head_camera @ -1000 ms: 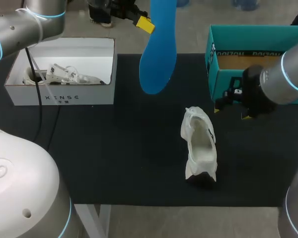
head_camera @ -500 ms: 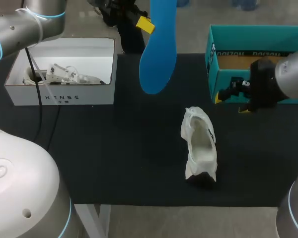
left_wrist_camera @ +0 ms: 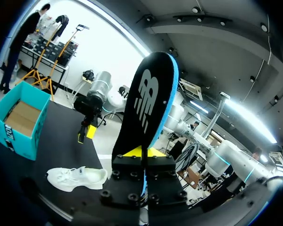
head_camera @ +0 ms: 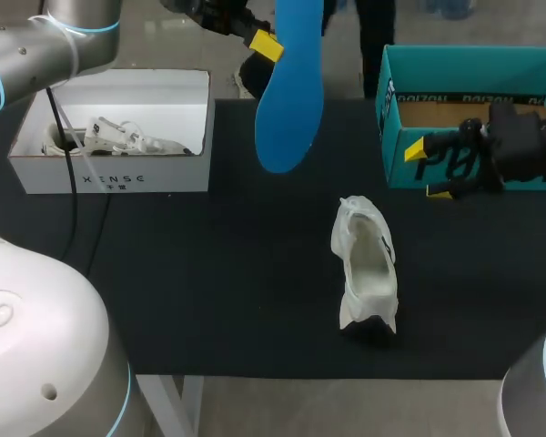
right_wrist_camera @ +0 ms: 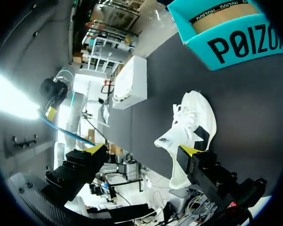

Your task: Take the shoe out of the shoebox, open the shoe tongue, remove and reinsert the insole, then place the shoe into the shoebox

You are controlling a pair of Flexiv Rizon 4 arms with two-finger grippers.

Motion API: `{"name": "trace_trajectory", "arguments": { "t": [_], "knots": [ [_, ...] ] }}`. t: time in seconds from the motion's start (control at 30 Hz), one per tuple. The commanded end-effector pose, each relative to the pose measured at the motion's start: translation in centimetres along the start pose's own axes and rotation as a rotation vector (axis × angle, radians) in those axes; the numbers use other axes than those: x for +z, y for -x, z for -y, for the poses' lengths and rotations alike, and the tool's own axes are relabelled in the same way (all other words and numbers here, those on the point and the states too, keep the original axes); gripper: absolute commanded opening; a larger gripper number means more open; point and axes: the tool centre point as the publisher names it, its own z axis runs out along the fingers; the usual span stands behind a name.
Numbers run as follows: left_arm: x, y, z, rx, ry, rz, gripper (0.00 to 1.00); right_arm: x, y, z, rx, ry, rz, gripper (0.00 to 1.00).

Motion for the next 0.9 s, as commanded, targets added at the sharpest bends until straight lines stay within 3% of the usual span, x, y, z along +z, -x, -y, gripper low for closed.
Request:
{"name": "trace_trajectory", "arguments": {
  "t": [0.03,0.17,0.37,0.57,0.73,0.9],
  "knots": [
    [-0.1,0.0,0.0,0.000,0.001,-0.001,0.00,0.6,-0.4,-1.6,0.019,-0.113,-0.076,1.00],
    [-0.1,0.0,0.0,0.000,0.001,-0.001,0.00,0.7,-1.1,-1.3,0.066,-0.142,-0.054,1.00],
    [-0.1,0.0,0.0,0.000,0.001,-0.001,0.00,0.7,-2.1,-0.3,0.137,-0.192,-0.103,1.00],
    [-0.1,0.0,0.0,0.000,0.001,-0.001,0.00,1.4,-3.5,1.4,0.104,-0.187,-0.127,1.00],
    [-0.1,0.0,0.0,0.000,0.001,-0.001,0.00,3.0,-4.8,2.5,0.005,-0.183,-0.189,1.00],
    [-0.1,0.0,0.0,0.000,0.001,-0.001,0.00,5.5,-6.0,2.8,-0.026,-0.229,-0.228,1.00]
  ]
}}
